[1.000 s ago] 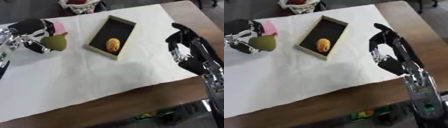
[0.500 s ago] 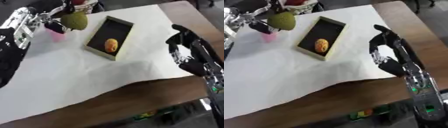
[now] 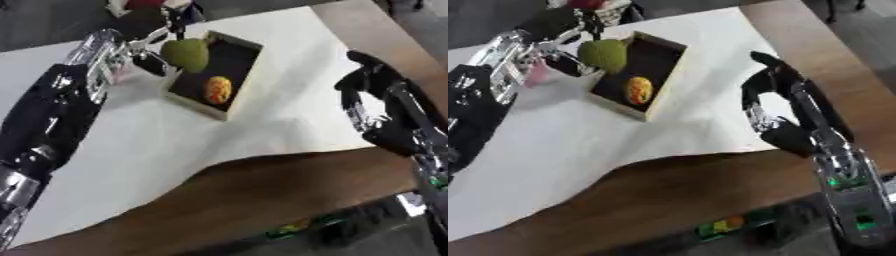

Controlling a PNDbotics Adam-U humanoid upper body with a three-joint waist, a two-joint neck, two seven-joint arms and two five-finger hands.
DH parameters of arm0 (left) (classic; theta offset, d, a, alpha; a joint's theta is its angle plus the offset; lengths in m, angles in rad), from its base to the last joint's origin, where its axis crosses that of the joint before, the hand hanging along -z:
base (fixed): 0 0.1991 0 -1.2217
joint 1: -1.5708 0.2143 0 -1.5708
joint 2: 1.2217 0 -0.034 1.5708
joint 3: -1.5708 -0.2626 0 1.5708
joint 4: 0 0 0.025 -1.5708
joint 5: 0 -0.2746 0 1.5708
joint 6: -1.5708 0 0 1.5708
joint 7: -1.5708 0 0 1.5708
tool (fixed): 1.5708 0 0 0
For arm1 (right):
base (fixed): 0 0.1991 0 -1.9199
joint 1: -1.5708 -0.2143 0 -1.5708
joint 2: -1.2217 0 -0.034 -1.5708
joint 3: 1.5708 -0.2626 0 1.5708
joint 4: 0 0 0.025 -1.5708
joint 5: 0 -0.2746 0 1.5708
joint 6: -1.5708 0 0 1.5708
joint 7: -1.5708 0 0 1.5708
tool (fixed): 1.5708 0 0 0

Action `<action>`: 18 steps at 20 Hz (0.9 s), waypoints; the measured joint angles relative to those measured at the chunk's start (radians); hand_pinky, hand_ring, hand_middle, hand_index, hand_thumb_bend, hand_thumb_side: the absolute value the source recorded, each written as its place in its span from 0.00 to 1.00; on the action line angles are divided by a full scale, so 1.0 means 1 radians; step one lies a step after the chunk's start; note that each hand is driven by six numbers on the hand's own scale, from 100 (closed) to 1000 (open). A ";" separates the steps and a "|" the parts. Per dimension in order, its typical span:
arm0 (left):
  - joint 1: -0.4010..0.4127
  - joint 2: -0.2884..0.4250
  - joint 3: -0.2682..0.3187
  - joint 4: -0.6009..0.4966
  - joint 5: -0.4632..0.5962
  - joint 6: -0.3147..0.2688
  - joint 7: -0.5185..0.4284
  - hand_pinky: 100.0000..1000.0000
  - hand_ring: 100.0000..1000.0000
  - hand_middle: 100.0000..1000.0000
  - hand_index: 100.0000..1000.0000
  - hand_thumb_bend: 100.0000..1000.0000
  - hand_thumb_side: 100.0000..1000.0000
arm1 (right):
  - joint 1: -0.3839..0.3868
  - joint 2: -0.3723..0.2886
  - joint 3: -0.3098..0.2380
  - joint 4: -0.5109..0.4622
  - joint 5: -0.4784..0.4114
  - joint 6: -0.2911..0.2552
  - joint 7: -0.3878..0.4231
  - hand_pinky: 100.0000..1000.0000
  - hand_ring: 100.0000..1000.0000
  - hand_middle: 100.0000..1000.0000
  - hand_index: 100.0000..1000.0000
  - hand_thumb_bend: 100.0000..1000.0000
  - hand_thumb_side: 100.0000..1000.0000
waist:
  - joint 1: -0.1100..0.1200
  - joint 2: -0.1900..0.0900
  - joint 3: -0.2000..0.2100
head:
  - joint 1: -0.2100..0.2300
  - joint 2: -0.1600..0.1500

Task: Pick up objects on the table and place them in the box.

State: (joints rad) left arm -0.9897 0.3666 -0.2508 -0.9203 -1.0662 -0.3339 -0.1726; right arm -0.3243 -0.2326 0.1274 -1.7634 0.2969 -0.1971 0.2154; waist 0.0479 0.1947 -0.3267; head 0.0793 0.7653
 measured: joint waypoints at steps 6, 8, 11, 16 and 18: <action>0.006 0.000 0.000 0.013 -0.034 -0.023 -0.055 0.76 0.71 0.73 0.86 0.44 0.17 | 0.000 0.000 0.000 0.001 0.000 0.000 0.000 0.69 0.67 0.56 0.94 0.00 0.54 | 0.003 -0.001 0.002 | -0.002 0.000; 0.008 0.001 0.001 0.007 -0.029 -0.024 -0.057 0.75 0.71 0.73 0.87 0.45 0.23 | 0.000 0.000 0.000 0.001 0.000 0.000 0.000 0.69 0.67 0.56 0.94 0.00 0.54 | 0.003 -0.001 0.006 | -0.003 0.000; 0.015 0.013 0.002 -0.021 0.002 -0.022 -0.060 0.75 0.71 0.73 0.87 0.44 0.24 | 0.000 0.000 -0.001 0.001 0.000 0.000 0.000 0.69 0.67 0.56 0.94 0.00 0.54 | 0.003 -0.001 0.011 | -0.007 0.000; 0.020 0.091 0.024 -0.101 0.084 0.013 -0.075 0.76 0.71 0.74 0.87 0.47 0.22 | 0.000 0.000 -0.004 0.001 0.000 0.001 -0.002 0.69 0.67 0.56 0.94 0.00 0.54 | 0.003 -0.003 0.027 | -0.019 0.000; 0.030 0.129 0.038 -0.117 0.099 0.044 -0.077 0.76 0.72 0.74 0.88 0.48 0.24 | 0.000 0.000 -0.005 0.001 0.000 0.002 -0.004 0.69 0.67 0.56 0.94 0.00 0.54 | 0.003 -0.004 0.034 | -0.024 0.000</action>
State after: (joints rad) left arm -0.9597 0.4961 -0.2127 -1.0368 -0.9667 -0.2900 -0.2497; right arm -0.3240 -0.2324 0.1226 -1.7623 0.2971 -0.1949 0.2117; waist 0.0507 0.1909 -0.2924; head 0.0552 0.7653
